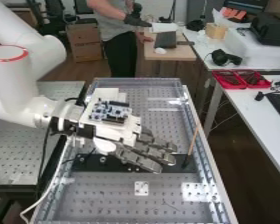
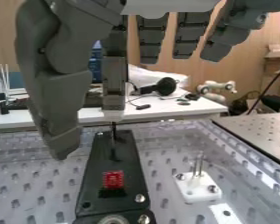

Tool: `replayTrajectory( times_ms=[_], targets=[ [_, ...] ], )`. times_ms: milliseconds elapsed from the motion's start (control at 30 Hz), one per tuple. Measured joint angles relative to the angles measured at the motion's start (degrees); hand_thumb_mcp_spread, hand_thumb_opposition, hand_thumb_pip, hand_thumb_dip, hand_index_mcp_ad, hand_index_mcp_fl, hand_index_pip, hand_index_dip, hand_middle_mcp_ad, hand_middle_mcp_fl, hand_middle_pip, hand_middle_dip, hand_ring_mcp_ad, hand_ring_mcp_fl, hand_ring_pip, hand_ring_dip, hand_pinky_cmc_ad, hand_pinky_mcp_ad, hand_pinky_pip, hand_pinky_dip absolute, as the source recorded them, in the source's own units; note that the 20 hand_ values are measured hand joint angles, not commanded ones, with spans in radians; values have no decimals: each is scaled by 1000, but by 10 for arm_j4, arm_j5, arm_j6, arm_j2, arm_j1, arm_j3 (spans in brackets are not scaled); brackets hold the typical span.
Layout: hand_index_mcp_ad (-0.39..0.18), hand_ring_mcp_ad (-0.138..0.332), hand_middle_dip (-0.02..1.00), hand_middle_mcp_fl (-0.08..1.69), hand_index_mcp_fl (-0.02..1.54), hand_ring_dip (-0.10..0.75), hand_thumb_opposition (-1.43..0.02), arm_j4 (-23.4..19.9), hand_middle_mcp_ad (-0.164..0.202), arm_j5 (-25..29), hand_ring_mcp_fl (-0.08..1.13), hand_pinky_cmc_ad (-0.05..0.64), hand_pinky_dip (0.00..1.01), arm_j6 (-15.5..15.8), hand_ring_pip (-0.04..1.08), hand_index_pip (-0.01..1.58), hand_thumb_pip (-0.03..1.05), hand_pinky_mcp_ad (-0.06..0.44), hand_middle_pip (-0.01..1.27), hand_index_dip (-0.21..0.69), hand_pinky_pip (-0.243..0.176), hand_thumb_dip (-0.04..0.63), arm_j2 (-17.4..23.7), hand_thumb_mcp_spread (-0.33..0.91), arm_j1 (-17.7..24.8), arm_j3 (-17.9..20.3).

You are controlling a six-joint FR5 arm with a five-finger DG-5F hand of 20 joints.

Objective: Grab the pcb board and place it in the clear container

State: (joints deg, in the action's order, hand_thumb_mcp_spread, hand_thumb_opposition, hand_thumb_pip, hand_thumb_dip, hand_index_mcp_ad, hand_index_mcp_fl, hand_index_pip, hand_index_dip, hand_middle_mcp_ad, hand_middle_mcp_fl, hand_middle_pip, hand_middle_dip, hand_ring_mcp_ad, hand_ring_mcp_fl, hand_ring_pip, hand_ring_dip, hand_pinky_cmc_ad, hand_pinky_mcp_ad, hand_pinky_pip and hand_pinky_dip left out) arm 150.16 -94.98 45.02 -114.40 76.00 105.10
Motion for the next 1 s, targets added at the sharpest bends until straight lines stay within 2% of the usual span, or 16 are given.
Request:
replayTrajectory(
  times_ms=[233, 400, 533, 733, 967, 1000],
  targets=[
    [-157, 113, 86, 5, 379, -17, -801, -18, 24, -39, 3, 246, 180, 11, 91, 983, 356, 141, 138, 188, -75, 178, -10, 569, -13, -5],
    [-173, 113, 93, 5, 459, -14, -819, -30, 26, -68, 3, 246, 180, 14, 91, 1037, 354, 138, 140, 188, -75, 188, -19, 588, -17, -8],
    [-194, 112, 93, 5, 478, -17, -822, -33, 12, -80, 0, 246, 180, 18, 91, 1051, 354, 138, 140, 188, -75, 190, -25, 599, -15, -13],
    [-204, 113, 94, 5, 471, -14, -819, -30, 9, -97, 3, 246, 180, 24, 91, 1059, 340, 131, 140, 188, -77, 188, -38, 595, -14, -28],
    [-211, 113, 96, 9, 469, -14, -817, -15, 10, -115, 3, 246, 180, 44, 89, 1068, 344, 133, 136, 185, -77, 188, -55, 616, -19, -51],
    [-208, 113, 96, 10, 543, -14, -824, -13, 10, -118, 3, 246, 180, 46, 89, 1101, 354, 133, 138, 185, -77, 190, -58, 632, -22, -55]
  ],
)
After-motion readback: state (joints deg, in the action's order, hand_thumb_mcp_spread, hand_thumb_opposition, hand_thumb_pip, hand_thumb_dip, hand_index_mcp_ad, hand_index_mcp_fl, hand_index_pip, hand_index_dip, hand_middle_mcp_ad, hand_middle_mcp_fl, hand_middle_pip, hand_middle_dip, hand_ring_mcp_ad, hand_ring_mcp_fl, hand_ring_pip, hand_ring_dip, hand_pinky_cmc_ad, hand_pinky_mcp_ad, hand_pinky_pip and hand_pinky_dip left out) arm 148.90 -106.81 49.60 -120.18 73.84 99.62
